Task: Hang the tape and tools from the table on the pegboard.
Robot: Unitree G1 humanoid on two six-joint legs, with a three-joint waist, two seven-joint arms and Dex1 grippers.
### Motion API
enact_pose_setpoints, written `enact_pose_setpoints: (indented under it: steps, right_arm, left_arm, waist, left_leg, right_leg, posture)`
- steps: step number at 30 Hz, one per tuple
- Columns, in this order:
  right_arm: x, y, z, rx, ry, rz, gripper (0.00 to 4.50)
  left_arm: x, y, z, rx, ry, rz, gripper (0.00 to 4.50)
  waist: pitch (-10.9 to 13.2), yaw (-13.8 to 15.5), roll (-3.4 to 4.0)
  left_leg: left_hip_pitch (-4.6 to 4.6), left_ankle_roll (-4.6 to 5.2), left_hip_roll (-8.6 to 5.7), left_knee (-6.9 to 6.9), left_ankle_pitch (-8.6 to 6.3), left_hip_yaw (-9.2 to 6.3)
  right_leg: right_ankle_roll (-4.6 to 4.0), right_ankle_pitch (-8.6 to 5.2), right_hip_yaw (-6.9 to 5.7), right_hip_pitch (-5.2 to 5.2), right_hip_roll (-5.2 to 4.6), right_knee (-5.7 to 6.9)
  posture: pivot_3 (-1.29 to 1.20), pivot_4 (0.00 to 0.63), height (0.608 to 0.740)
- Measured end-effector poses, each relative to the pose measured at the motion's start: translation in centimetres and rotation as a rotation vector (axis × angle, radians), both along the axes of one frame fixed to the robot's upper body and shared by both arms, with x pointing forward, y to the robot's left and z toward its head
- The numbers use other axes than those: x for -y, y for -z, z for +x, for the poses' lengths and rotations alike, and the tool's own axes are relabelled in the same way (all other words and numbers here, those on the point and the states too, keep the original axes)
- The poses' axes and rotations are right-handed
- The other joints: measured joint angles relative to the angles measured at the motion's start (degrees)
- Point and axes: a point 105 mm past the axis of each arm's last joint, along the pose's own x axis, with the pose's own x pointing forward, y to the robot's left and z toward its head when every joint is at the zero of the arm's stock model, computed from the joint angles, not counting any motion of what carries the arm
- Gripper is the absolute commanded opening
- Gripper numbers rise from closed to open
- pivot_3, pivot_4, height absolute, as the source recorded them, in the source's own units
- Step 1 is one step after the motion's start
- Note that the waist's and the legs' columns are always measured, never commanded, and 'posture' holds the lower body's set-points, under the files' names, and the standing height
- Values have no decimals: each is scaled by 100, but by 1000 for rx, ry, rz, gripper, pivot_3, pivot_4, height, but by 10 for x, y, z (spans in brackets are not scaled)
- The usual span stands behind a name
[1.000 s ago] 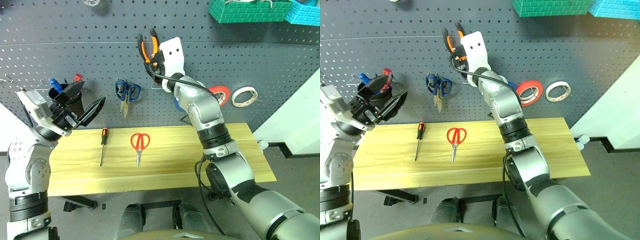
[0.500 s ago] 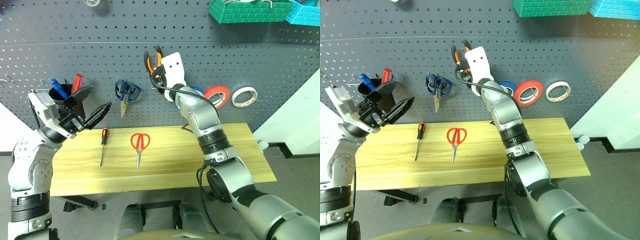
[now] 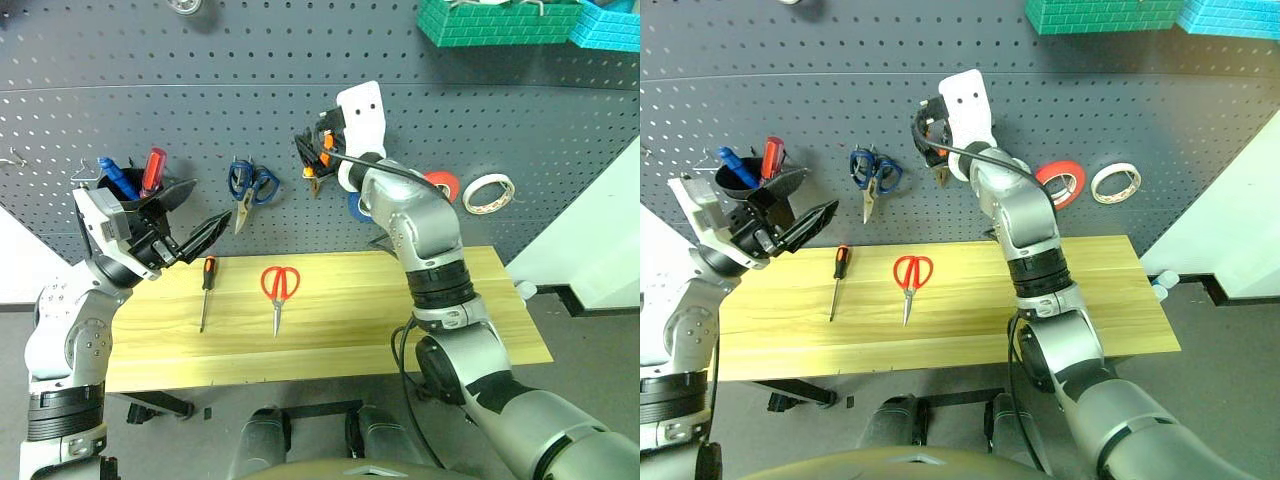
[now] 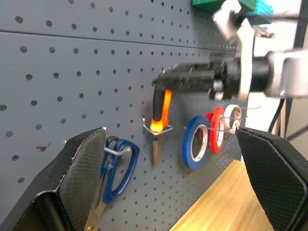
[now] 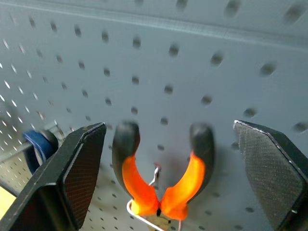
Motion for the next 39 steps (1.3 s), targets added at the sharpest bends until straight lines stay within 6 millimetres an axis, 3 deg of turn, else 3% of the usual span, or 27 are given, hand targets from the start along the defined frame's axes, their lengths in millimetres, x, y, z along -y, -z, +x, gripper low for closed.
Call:
enact_pose_setpoints:
  steps: [5,9,14,21,24,29,39]
  right_arm:
    - [11,-10,-19,6,-70,3,4472]
    - [26,-3,-38,-44,-152,-66,4472]
    - [22,9,-71,-177,-366,-67,4472]
    - [49,71,-110,-369,-584,-222,4472]
    - [57,92,-114,-388,-624,-353,4472]
    - [57,113,-113,-415,-717,-379,4472]
    - [69,125,-102,-268,-841,-496,4472]
  left_arm:
    - [-3,13,-6,-48,1,2,4500]
    - [-13,41,-21,-159,-28,13,4500]
    - [-15,54,-33,-230,-77,19,4500]
    - [-1,81,-18,-301,-254,71,4500]
    - [2,100,-7,-376,-375,133,4500]
    - [12,132,0,-544,-467,151,4500]
    - [45,175,11,-833,-500,150,4500]
  waist:
    - [0,-6,0]
    - [2,-8,3]
    - [3,10,5]
    - [14,7,22]
    - [23,-8,34]
    - [54,3,47]
    - [248,1,56]
  left_leg:
    - [1,0,0,0,0,1]
    - [2,2,3,-3,-1,2]
    - [15,2,7,-3,-2,0]
    - [78,8,6,-22,-10,-4]
    - [81,13,5,-33,-12,1]
    - [88,15,5,-50,-12,-3]
    - [85,16,-1,-41,-12,-3]
  right_leg:
    - [-2,-2,1,2,-1,-2]
    - [-17,-10,1,0,-2,-3]
    - [-20,-14,-1,16,-2,-6]
    - [-25,-29,-7,104,-14,-85]
    - [-20,-32,-2,99,-10,-86]
    - [-21,-32,-1,95,3,-83]
    - [-18,-34,3,97,-2,-83]
  posture:
    - [133,78,740]
    - [135,85,740]
    - [143,92,740]
    - [138,116,740]
    - [130,133,740]
    - [117,161,740]
    - [103,206,740]
